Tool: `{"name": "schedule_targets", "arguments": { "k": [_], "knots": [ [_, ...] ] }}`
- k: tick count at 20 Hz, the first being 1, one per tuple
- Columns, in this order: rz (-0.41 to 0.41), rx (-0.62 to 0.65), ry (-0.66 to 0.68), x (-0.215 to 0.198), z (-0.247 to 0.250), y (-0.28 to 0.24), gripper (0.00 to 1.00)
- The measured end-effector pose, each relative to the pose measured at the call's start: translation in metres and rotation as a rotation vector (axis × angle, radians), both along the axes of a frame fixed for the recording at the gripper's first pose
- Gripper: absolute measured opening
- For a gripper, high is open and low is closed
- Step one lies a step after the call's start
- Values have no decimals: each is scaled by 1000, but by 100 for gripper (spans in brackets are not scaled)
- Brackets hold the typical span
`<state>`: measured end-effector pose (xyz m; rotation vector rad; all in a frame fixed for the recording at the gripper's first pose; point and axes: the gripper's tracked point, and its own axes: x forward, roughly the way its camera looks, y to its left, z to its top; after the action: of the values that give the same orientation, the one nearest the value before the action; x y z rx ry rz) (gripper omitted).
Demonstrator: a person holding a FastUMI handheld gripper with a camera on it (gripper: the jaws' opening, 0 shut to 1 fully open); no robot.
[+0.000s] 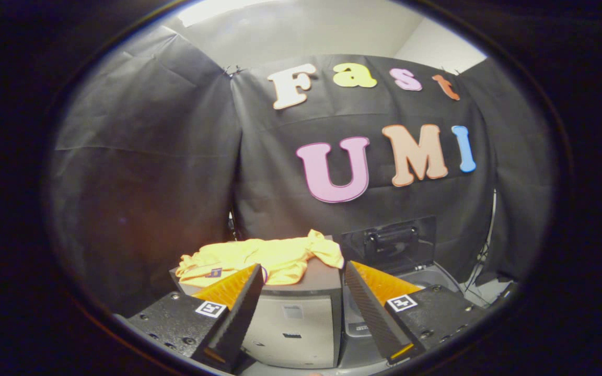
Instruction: Put the clothes into the washing machine and then close the washing machine lid.
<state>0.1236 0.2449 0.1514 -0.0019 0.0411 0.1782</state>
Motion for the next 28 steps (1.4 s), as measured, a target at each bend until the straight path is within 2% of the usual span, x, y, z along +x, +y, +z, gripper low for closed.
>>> {"name": "schedule_targets", "arguments": {
  "k": [7,9,11,16,19,20,21,23,27,28],
  "knots": [
    [64,0,186,82,-23,96,97],
    [41,-24,240,102,-31,115,96],
    [10,-98,325,120,-51,130,96],
    [58,-187,471,150,-86,171,97],
    [-7,-236,579,163,-114,167,98],
    [-6,-229,642,158,-122,171,97],
    [-7,-208,582,167,-114,175,88],
    [12,-225,597,164,-120,171,71],
    [104,-205,497,167,-113,160,36],
    [130,-156,495,161,-114,157,22]
  ]
}}
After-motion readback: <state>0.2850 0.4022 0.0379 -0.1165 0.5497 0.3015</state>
